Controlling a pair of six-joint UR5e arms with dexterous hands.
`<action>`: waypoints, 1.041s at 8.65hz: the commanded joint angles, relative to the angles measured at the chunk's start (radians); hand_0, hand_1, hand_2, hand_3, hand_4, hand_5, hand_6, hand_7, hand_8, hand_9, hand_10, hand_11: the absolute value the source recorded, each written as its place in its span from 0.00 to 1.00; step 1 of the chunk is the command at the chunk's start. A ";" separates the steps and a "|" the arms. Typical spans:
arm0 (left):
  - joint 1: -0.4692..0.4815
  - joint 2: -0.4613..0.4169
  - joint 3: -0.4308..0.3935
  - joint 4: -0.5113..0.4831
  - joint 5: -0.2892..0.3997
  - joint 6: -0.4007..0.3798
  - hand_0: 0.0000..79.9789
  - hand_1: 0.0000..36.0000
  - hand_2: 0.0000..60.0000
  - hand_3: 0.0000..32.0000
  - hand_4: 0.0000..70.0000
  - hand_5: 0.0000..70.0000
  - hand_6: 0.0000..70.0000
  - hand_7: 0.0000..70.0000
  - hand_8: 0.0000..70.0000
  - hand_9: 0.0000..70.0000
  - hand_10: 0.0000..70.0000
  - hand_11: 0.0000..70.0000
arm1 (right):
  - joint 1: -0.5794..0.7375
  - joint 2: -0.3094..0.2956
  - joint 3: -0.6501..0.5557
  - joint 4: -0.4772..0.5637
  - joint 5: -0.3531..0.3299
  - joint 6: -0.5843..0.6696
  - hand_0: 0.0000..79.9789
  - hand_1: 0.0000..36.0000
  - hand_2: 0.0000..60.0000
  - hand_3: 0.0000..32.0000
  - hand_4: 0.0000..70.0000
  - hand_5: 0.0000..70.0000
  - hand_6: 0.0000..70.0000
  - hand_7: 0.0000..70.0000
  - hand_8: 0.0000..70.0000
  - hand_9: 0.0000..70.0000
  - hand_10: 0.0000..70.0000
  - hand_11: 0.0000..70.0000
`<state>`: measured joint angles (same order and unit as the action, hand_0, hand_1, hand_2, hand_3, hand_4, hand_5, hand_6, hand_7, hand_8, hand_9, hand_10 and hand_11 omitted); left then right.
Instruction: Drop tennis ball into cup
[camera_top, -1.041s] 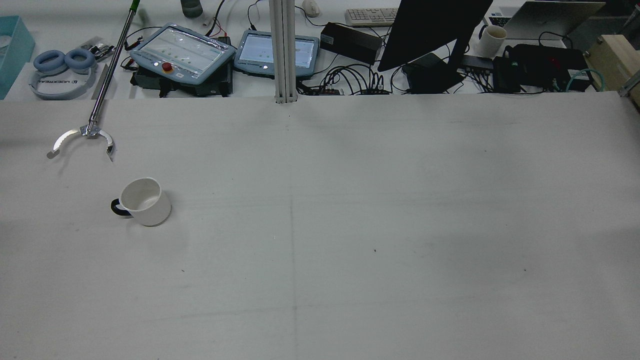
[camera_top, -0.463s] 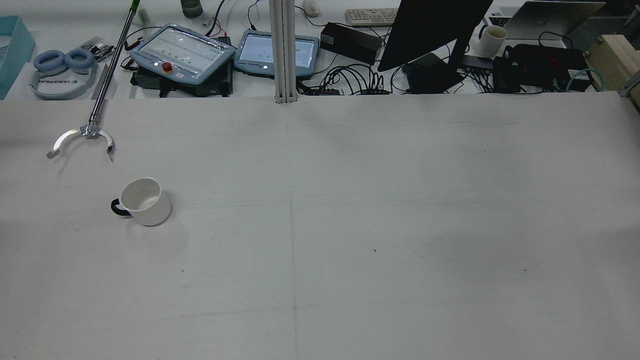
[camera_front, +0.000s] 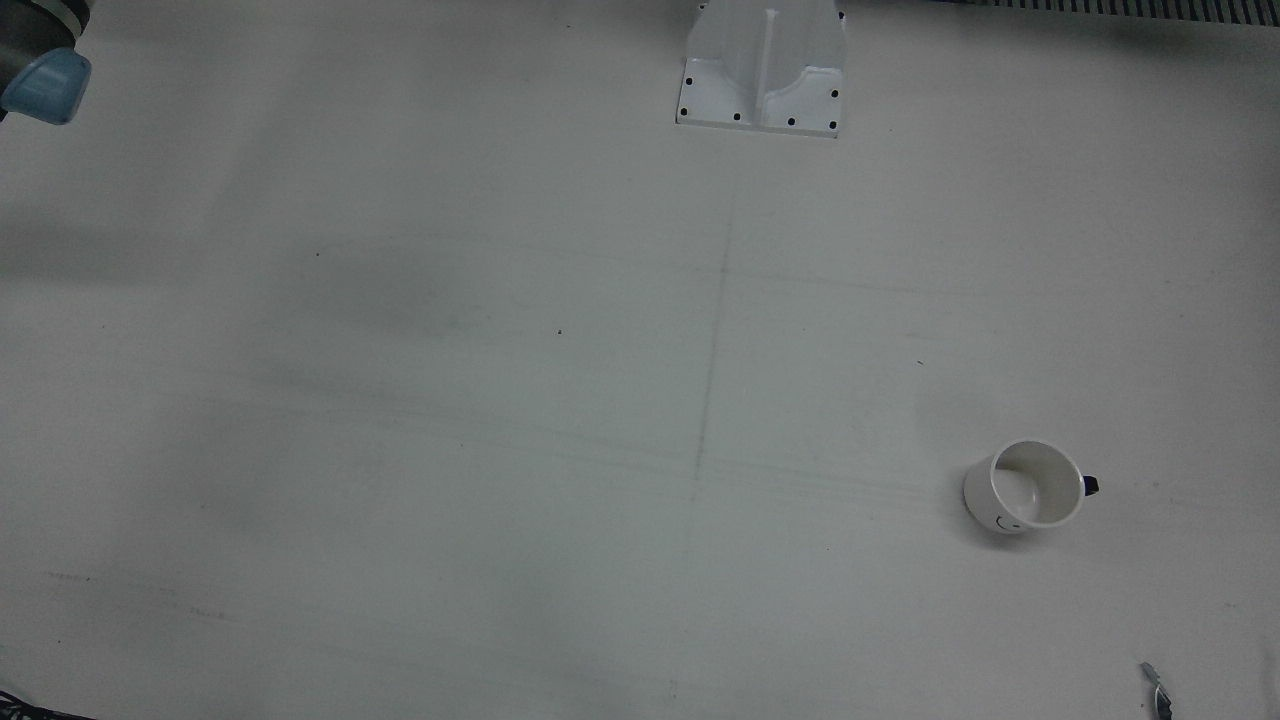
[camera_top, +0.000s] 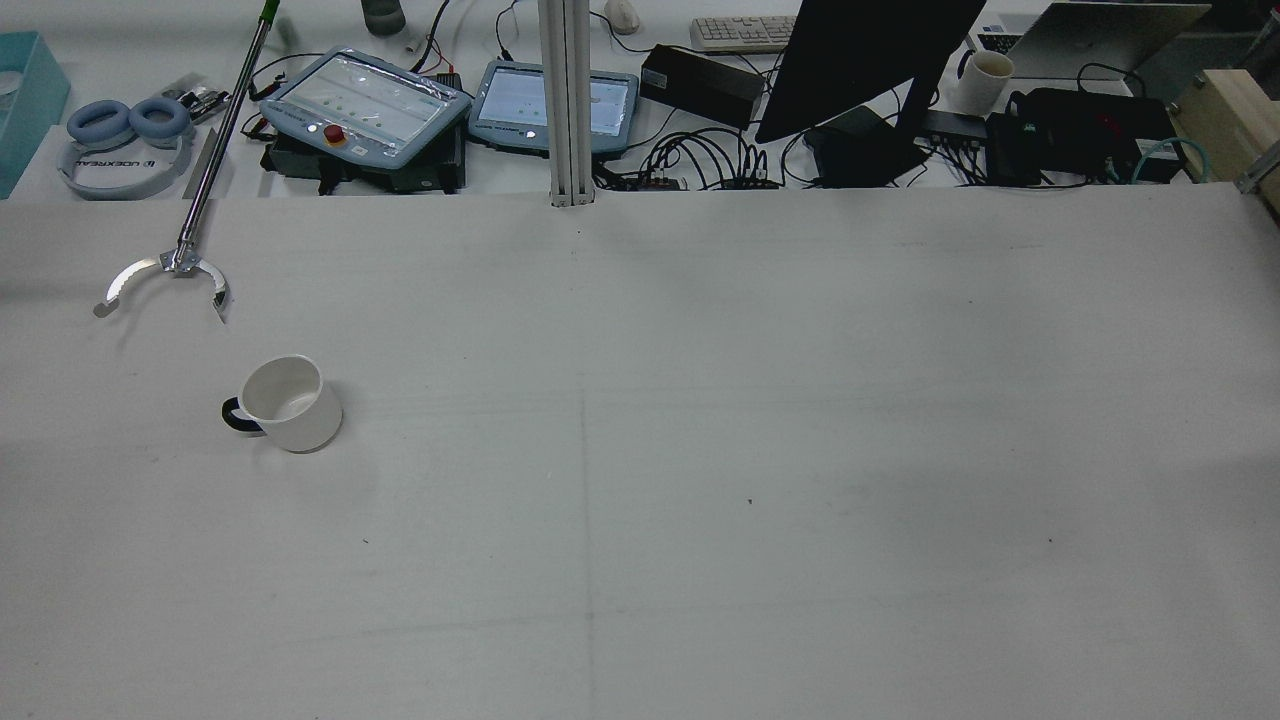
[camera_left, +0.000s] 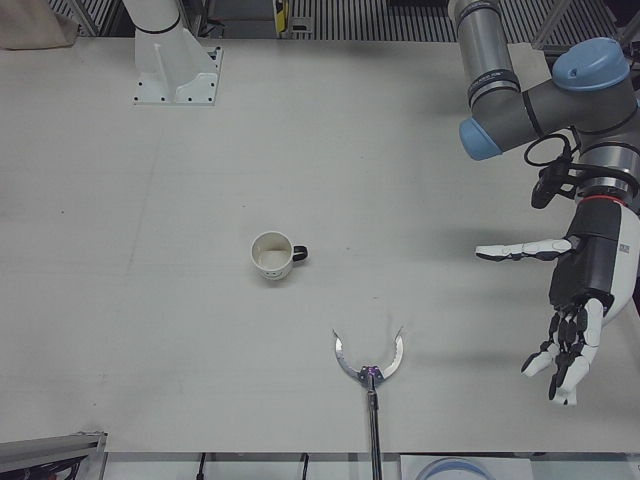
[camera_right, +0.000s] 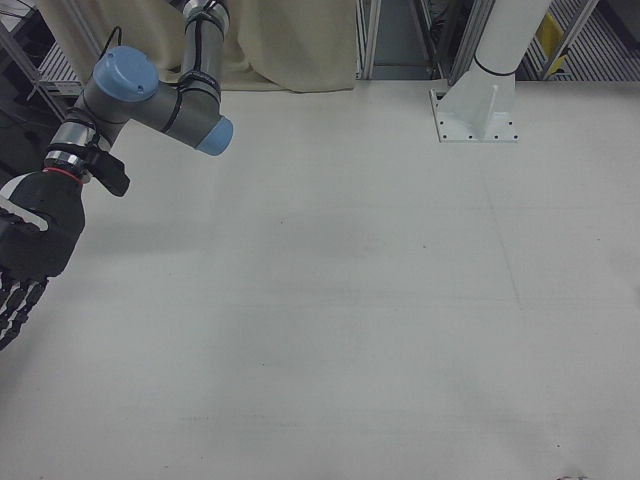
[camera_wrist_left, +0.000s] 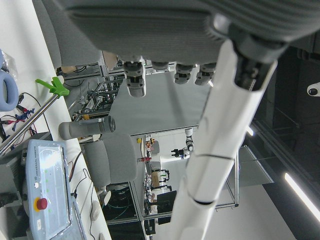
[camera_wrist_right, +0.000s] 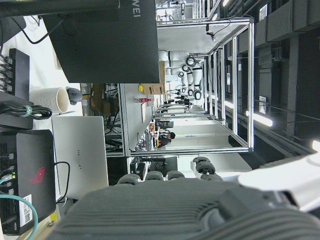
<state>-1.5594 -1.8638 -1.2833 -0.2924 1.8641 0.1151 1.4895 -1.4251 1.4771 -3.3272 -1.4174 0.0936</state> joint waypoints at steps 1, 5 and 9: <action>-0.001 0.000 0.001 0.002 0.000 0.000 1.00 1.00 0.00 0.00 0.01 0.21 0.02 0.21 0.00 0.02 0.11 0.24 | 0.000 0.002 0.000 0.000 0.000 0.000 0.00 0.00 0.00 0.00 0.00 0.00 0.00 0.00 0.00 0.00 0.00 0.00; 0.001 0.000 0.002 0.002 0.000 0.000 1.00 1.00 0.00 0.00 0.02 0.22 0.04 0.24 0.00 0.03 0.11 0.25 | 0.000 0.002 0.000 0.000 0.000 0.000 0.00 0.00 0.00 0.00 0.00 0.00 0.00 0.00 0.00 0.00 0.00 0.00; -0.001 0.000 0.004 0.004 0.000 0.000 1.00 1.00 0.06 0.00 0.08 0.23 0.11 0.51 0.02 0.09 0.18 0.35 | 0.000 0.000 0.000 0.000 0.000 0.000 0.00 0.00 0.00 0.00 0.00 0.00 0.00 0.00 0.00 0.00 0.00 0.00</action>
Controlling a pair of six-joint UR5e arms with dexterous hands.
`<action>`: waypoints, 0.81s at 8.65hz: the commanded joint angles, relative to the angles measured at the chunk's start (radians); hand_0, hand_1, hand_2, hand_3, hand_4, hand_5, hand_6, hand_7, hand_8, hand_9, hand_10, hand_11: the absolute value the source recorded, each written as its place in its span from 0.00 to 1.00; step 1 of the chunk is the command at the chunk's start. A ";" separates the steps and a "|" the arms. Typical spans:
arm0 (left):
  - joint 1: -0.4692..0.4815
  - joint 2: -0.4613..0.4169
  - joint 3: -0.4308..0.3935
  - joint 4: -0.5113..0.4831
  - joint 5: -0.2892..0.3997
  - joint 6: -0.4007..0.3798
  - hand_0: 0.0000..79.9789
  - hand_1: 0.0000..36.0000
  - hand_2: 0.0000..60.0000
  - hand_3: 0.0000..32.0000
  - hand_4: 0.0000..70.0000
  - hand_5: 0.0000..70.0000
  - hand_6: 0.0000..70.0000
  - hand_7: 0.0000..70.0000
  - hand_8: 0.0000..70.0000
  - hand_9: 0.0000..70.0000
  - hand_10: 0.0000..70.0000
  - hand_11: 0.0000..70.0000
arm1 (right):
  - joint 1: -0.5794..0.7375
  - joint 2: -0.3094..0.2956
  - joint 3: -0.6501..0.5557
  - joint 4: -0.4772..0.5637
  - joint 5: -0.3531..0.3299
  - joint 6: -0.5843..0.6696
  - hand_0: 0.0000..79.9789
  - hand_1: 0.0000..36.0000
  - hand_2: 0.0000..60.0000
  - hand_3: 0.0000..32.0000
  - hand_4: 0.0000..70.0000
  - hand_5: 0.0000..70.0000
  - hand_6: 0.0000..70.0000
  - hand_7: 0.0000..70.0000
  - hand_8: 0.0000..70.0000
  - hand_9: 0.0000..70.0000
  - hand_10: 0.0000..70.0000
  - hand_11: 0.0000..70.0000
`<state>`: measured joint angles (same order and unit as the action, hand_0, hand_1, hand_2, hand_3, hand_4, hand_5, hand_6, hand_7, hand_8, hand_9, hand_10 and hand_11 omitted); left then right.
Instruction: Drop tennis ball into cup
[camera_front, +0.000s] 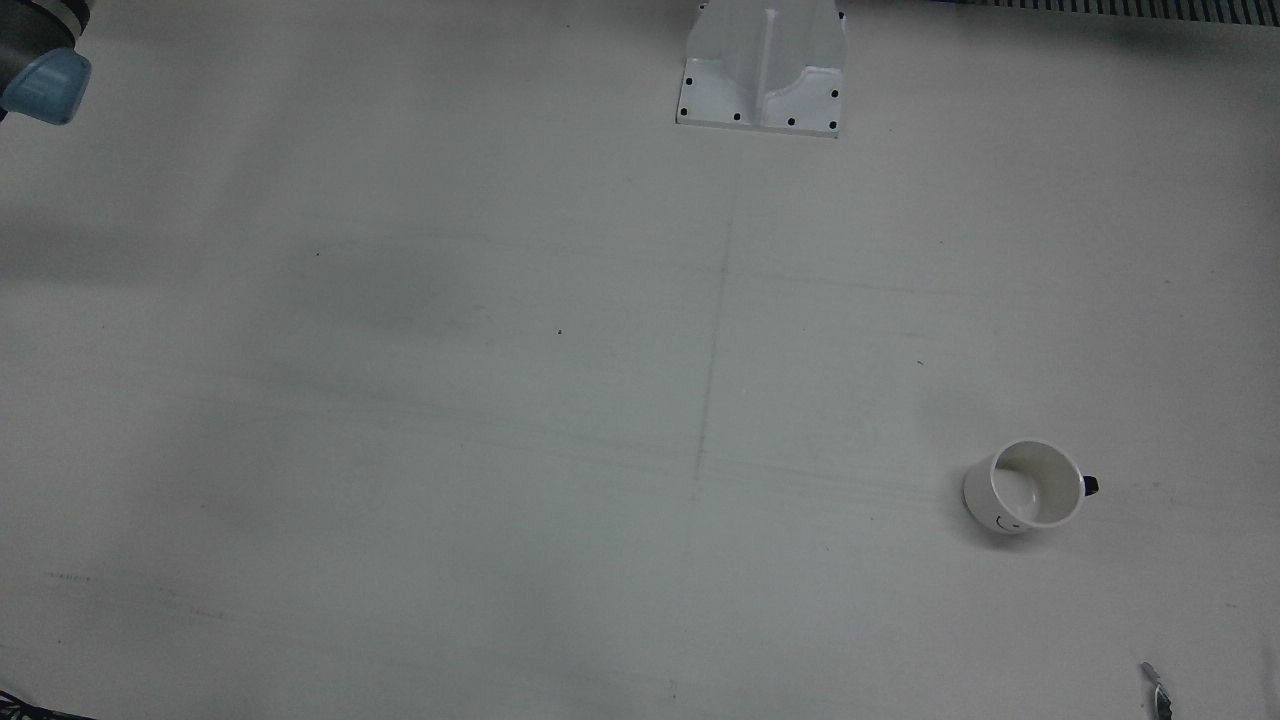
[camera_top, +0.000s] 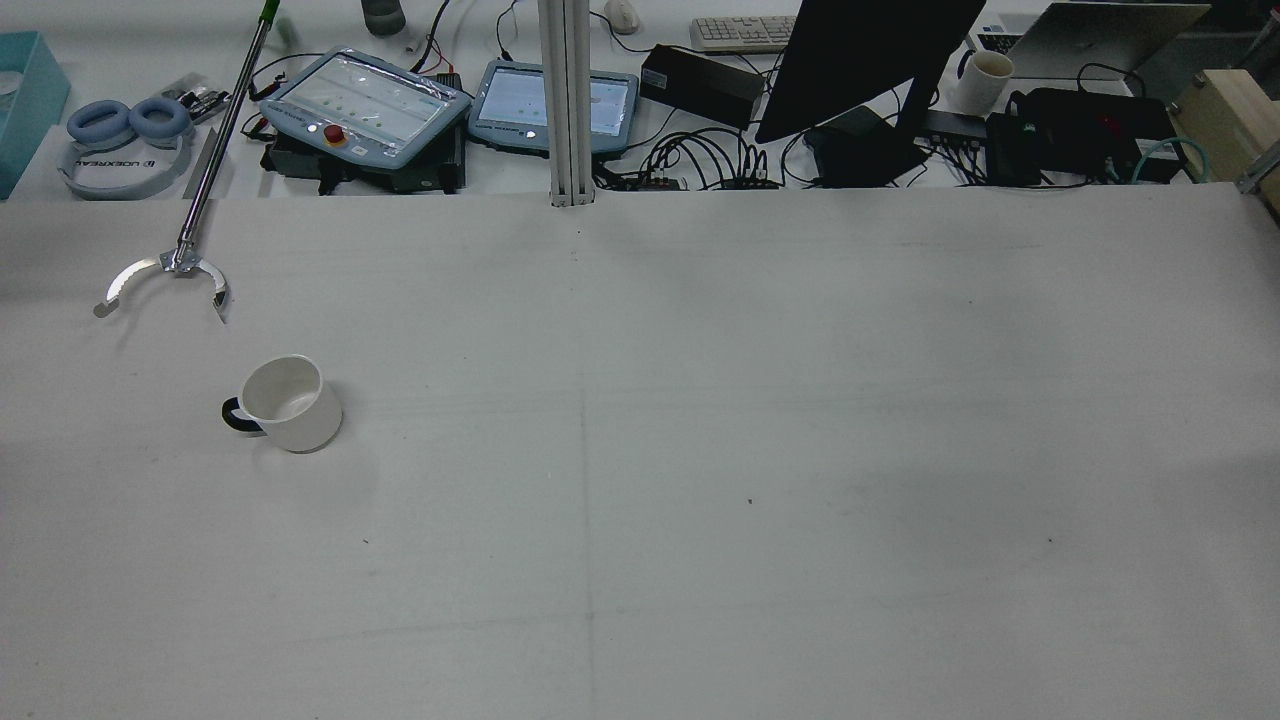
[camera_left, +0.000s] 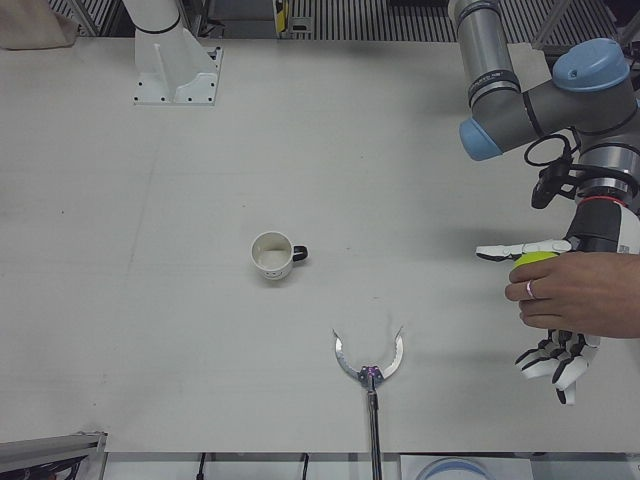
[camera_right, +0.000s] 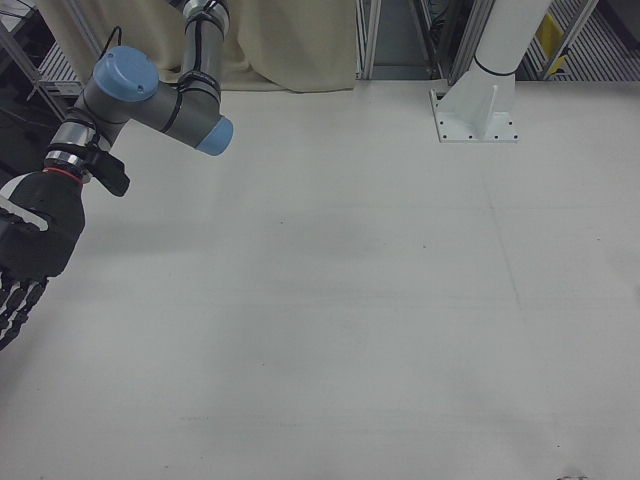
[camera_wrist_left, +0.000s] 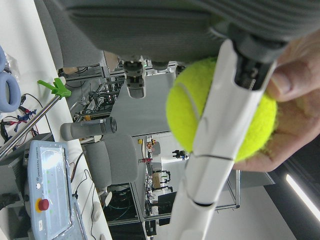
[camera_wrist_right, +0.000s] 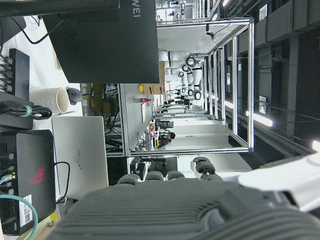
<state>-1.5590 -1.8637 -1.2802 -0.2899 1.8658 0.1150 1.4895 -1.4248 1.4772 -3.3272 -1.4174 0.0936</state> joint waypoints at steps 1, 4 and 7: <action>-0.001 0.000 0.004 0.003 -0.002 0.000 1.00 1.00 0.65 0.00 0.24 0.32 0.59 0.92 0.27 0.41 0.33 0.55 | 0.000 0.000 0.000 0.000 0.000 0.000 0.00 0.00 0.00 0.00 0.00 0.00 0.00 0.00 0.00 0.00 0.00 0.00; -0.004 0.000 0.001 0.057 0.001 -0.008 1.00 1.00 1.00 0.00 0.96 0.45 1.00 1.00 0.80 1.00 0.60 0.88 | 0.000 0.000 0.000 0.000 0.000 0.000 0.00 0.00 0.00 0.00 0.00 0.00 0.00 0.00 0.00 0.00 0.00 0.00; -0.004 0.000 0.001 0.061 0.001 -0.009 1.00 1.00 1.00 0.00 1.00 0.44 1.00 1.00 0.78 1.00 0.59 0.87 | 0.000 0.000 0.000 0.000 0.000 0.000 0.00 0.00 0.00 0.00 0.00 0.00 0.00 0.00 0.00 0.00 0.00 0.00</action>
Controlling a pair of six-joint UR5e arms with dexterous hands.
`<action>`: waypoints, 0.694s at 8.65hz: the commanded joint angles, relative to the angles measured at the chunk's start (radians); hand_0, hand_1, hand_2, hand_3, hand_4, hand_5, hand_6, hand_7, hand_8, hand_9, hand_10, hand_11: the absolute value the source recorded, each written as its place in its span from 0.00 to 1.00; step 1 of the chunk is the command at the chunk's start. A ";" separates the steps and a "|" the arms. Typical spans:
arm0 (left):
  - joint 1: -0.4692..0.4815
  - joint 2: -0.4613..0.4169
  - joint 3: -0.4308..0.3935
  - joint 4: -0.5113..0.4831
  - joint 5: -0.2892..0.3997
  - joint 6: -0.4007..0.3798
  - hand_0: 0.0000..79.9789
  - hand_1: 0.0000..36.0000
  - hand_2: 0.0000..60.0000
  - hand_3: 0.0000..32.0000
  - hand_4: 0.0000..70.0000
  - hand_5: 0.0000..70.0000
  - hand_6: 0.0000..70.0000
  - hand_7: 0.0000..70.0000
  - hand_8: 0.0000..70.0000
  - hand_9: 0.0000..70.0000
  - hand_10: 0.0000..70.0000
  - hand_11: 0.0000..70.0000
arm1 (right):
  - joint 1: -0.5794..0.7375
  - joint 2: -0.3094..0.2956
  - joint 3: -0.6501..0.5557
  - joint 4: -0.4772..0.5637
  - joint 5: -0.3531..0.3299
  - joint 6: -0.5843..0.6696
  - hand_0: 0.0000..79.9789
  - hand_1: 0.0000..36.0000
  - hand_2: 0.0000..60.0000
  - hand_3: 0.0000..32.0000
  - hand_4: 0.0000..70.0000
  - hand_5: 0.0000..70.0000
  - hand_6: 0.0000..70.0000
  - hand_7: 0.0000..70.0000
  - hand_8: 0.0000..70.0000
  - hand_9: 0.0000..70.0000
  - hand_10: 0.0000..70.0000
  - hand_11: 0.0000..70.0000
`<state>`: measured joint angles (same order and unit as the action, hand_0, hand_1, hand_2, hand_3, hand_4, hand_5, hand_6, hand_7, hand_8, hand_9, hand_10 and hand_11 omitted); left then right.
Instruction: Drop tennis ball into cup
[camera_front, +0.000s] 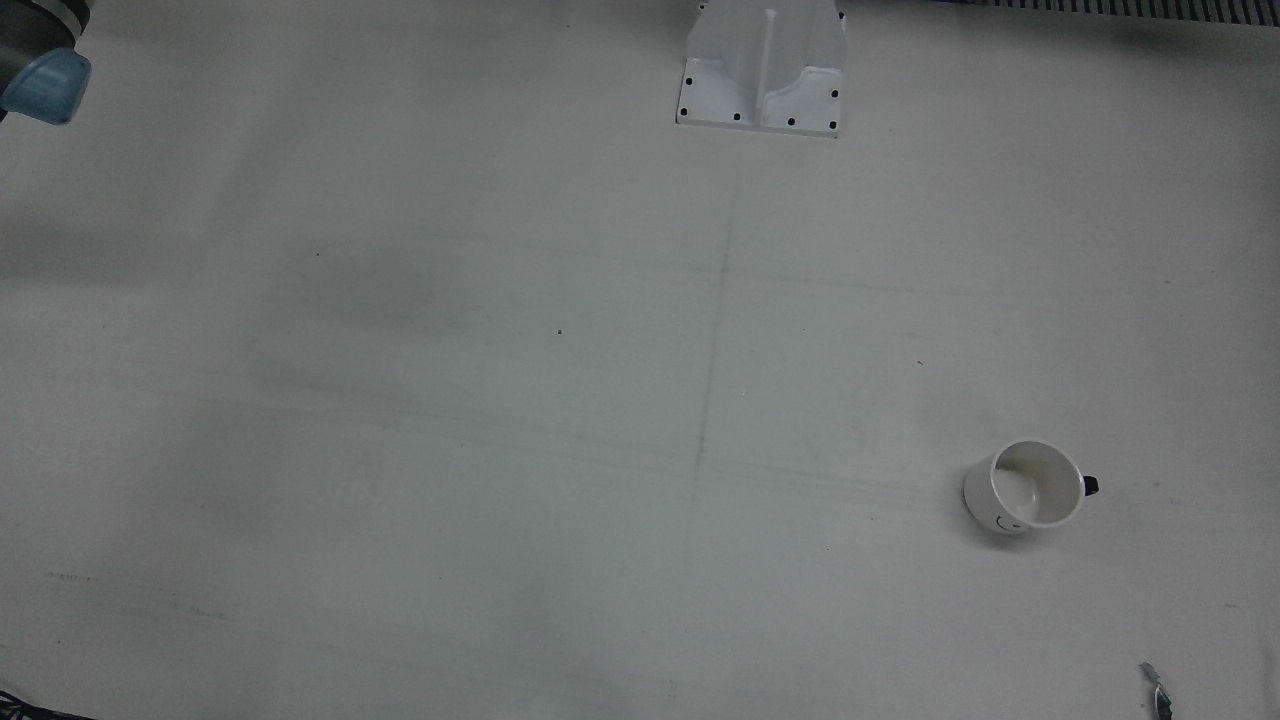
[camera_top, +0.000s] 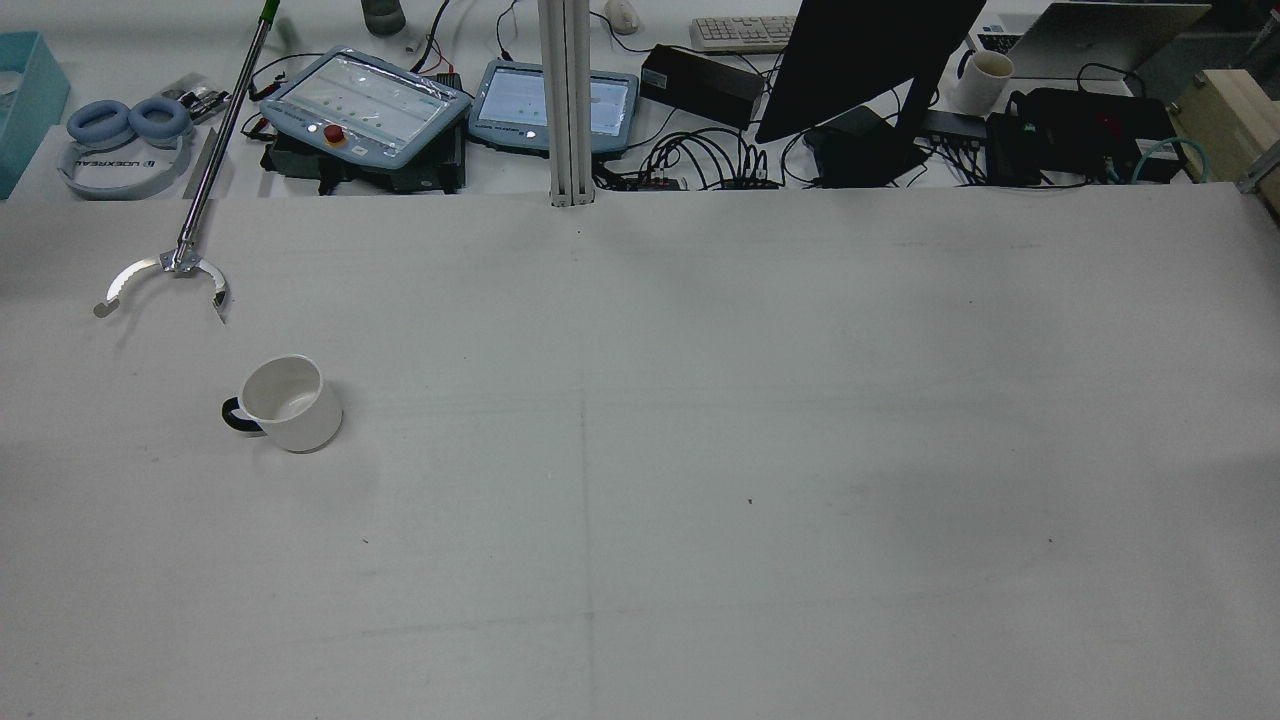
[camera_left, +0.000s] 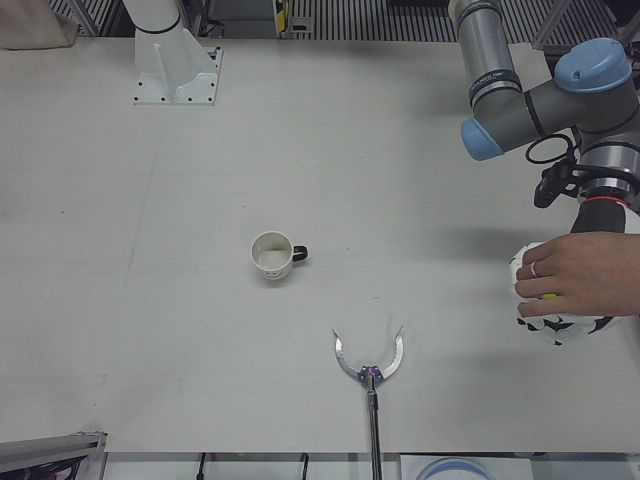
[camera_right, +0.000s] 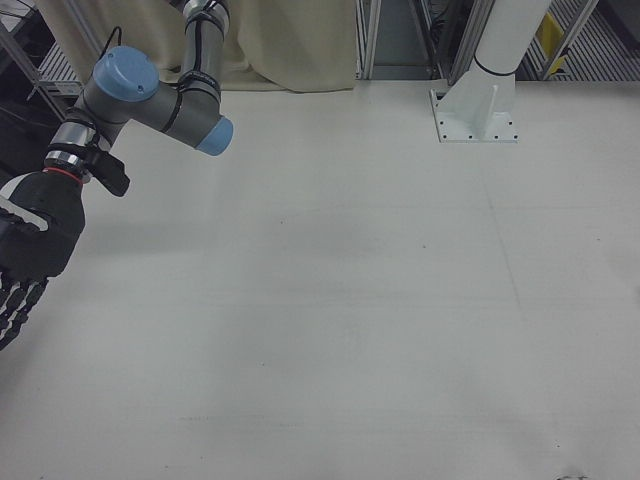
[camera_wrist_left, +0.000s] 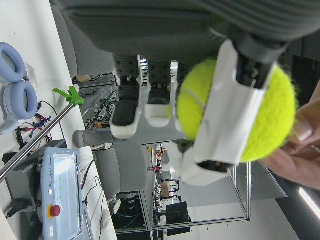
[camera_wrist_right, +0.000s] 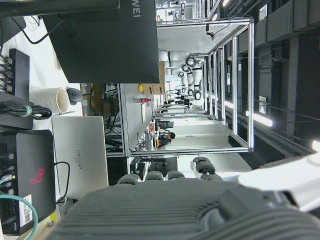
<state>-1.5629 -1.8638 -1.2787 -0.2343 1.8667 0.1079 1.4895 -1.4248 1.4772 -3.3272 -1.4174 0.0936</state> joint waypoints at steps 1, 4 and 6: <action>0.001 0.000 0.001 0.007 0.000 -0.002 1.00 1.00 1.00 0.00 1.00 0.43 1.00 1.00 0.80 1.00 0.60 0.88 | 0.000 0.000 0.000 0.000 0.000 0.000 0.00 0.00 0.00 0.00 0.00 0.00 0.00 0.00 0.00 0.00 0.00 0.00; 0.001 0.000 0.001 0.009 0.000 -0.002 1.00 1.00 1.00 0.00 1.00 0.42 1.00 1.00 0.79 1.00 0.59 0.87 | 0.000 0.000 0.000 0.000 0.000 0.000 0.00 0.00 0.00 0.00 0.00 0.00 0.00 0.00 0.00 0.00 0.00 0.00; 0.001 0.000 -0.002 0.009 0.000 -0.002 1.00 1.00 1.00 0.00 1.00 0.46 1.00 1.00 0.78 1.00 0.57 0.85 | 0.000 0.000 0.000 0.000 0.000 0.000 0.00 0.00 0.00 0.00 0.00 0.00 0.00 0.00 0.00 0.00 0.00 0.00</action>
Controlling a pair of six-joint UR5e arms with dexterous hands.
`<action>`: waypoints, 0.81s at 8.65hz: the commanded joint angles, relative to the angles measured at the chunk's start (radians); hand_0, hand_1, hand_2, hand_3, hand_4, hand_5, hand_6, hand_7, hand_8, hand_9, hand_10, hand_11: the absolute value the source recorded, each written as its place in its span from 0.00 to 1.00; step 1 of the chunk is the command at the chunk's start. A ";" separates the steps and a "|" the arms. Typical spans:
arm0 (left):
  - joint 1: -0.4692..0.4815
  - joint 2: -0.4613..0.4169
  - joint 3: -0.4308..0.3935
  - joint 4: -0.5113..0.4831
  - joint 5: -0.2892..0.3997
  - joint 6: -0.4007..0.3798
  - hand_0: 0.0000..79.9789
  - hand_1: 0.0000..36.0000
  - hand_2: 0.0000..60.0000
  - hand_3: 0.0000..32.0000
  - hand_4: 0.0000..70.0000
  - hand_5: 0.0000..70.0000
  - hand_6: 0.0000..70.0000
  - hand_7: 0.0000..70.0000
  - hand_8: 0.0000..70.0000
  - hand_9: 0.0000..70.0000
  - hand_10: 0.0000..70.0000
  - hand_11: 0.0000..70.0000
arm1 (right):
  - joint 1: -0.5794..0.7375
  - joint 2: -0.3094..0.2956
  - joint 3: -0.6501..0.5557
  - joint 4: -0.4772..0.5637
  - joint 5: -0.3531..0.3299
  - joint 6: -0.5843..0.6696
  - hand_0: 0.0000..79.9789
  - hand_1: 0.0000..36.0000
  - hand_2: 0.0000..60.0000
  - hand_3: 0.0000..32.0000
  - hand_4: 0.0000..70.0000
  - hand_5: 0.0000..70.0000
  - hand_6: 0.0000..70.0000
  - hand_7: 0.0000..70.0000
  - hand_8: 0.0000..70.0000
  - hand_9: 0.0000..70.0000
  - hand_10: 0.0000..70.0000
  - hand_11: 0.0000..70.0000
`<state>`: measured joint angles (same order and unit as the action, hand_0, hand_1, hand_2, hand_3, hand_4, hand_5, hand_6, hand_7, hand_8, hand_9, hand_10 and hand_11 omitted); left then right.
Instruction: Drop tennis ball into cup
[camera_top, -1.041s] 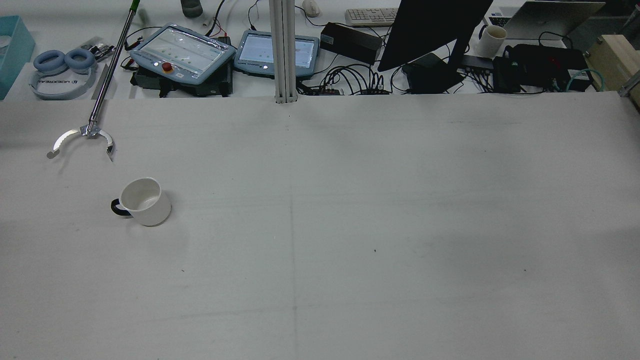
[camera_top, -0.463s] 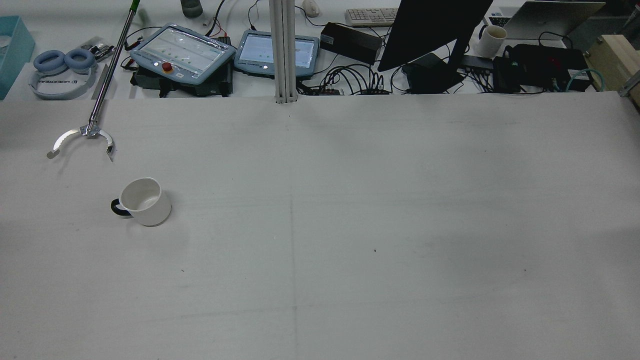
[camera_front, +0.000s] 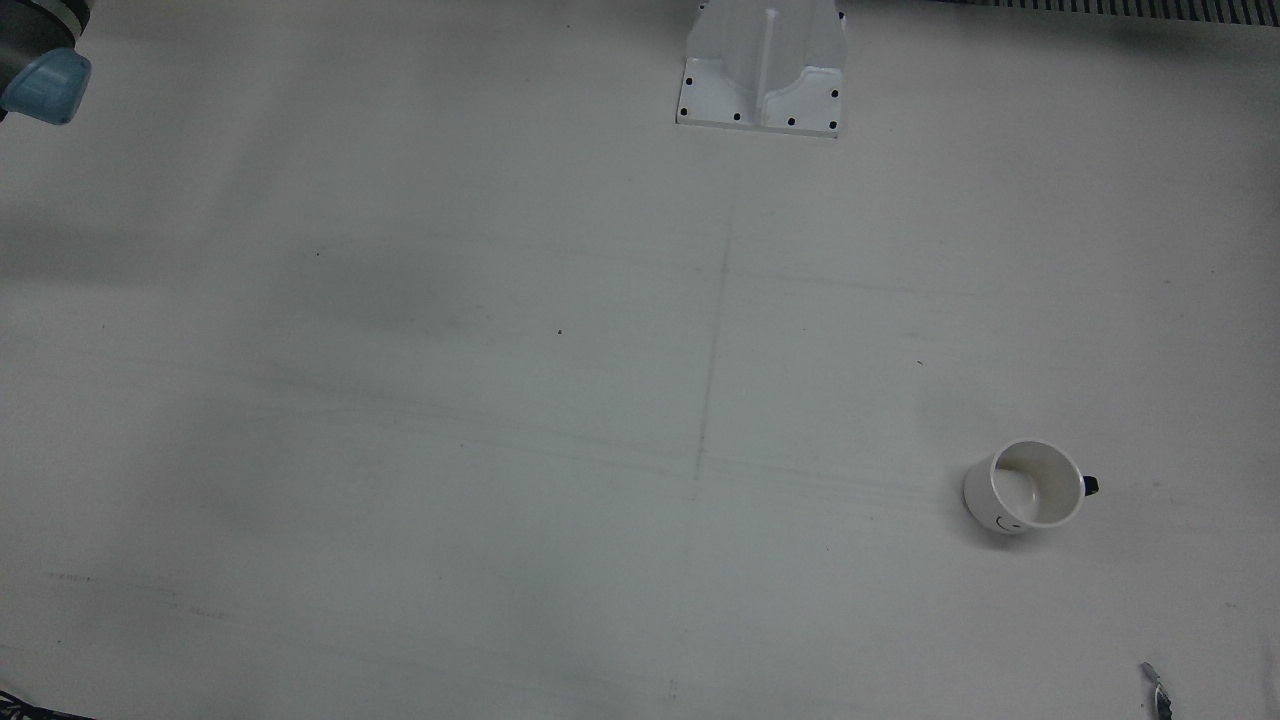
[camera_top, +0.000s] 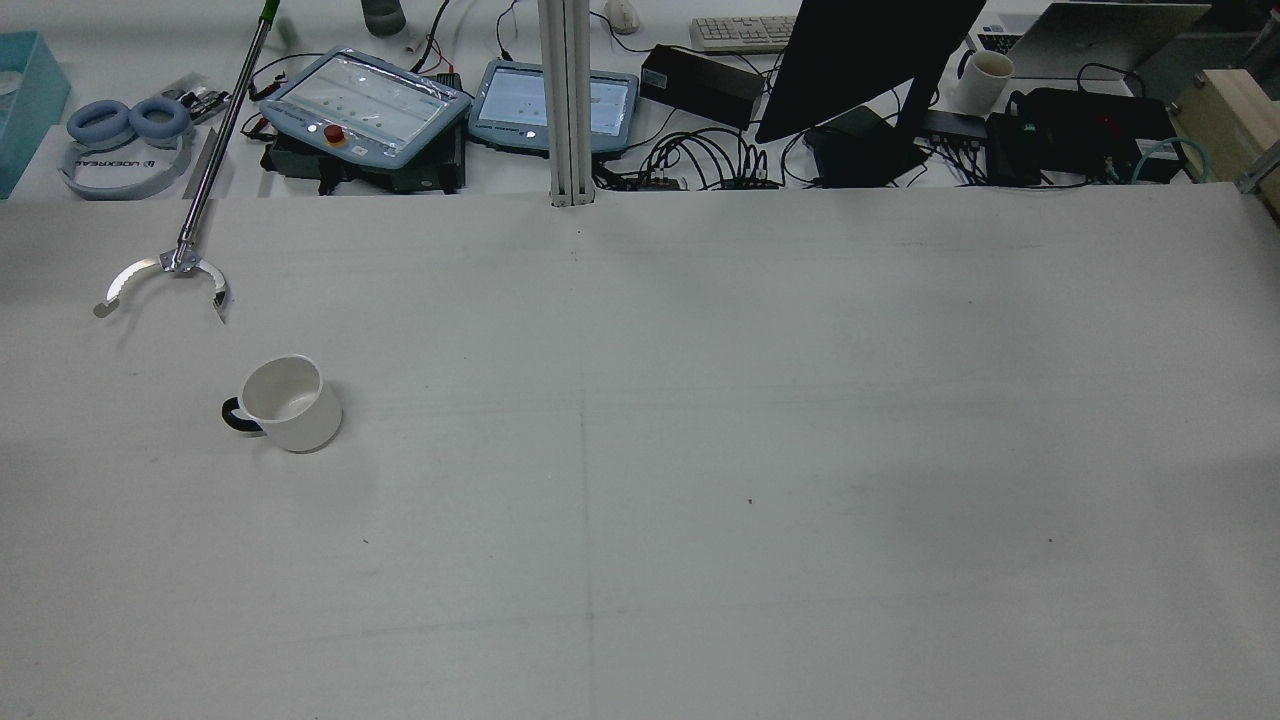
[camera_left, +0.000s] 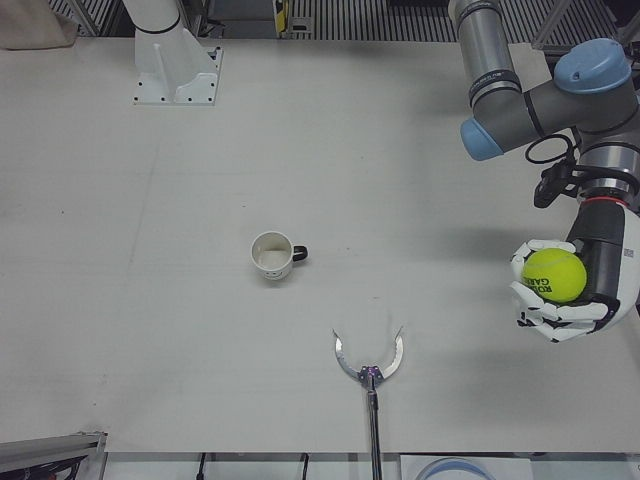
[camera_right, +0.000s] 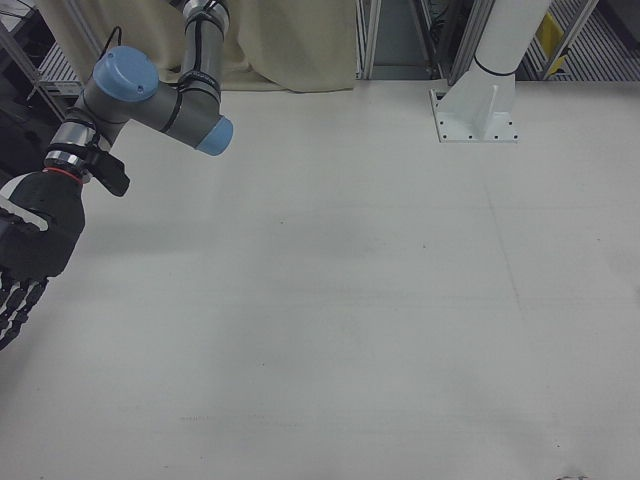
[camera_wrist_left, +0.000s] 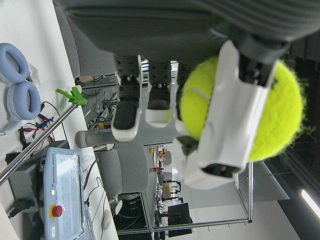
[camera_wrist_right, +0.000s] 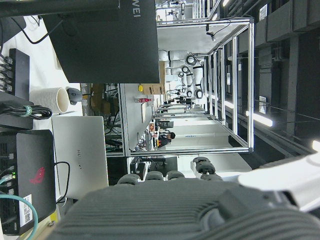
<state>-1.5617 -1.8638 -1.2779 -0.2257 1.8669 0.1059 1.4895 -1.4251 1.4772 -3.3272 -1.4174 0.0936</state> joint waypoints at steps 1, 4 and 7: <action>0.000 0.000 -0.009 0.000 0.000 0.000 1.00 1.00 1.00 0.00 1.00 0.38 0.97 1.00 0.75 1.00 0.57 0.84 | 0.000 0.000 -0.002 0.000 0.000 0.000 0.00 0.00 0.00 0.00 0.00 0.00 0.00 0.00 0.00 0.00 0.00 0.00; 0.057 -0.002 -0.064 0.000 0.002 0.000 1.00 1.00 1.00 0.00 1.00 0.44 1.00 1.00 0.77 1.00 0.52 0.78 | 0.000 0.002 0.003 0.000 0.000 0.000 0.00 0.00 0.00 0.00 0.00 0.00 0.00 0.00 0.00 0.00 0.00 0.00; 0.185 -0.003 -0.197 0.035 0.006 -0.002 1.00 1.00 1.00 0.00 1.00 0.39 1.00 1.00 0.77 1.00 0.51 0.77 | 0.002 0.000 0.003 0.000 0.000 -0.002 0.00 0.00 0.00 0.00 0.00 0.00 0.00 0.00 0.00 0.00 0.00 0.00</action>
<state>-1.4758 -1.8658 -1.3743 -0.2250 1.8682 0.1059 1.4905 -1.4240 1.4797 -3.3272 -1.4174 0.0931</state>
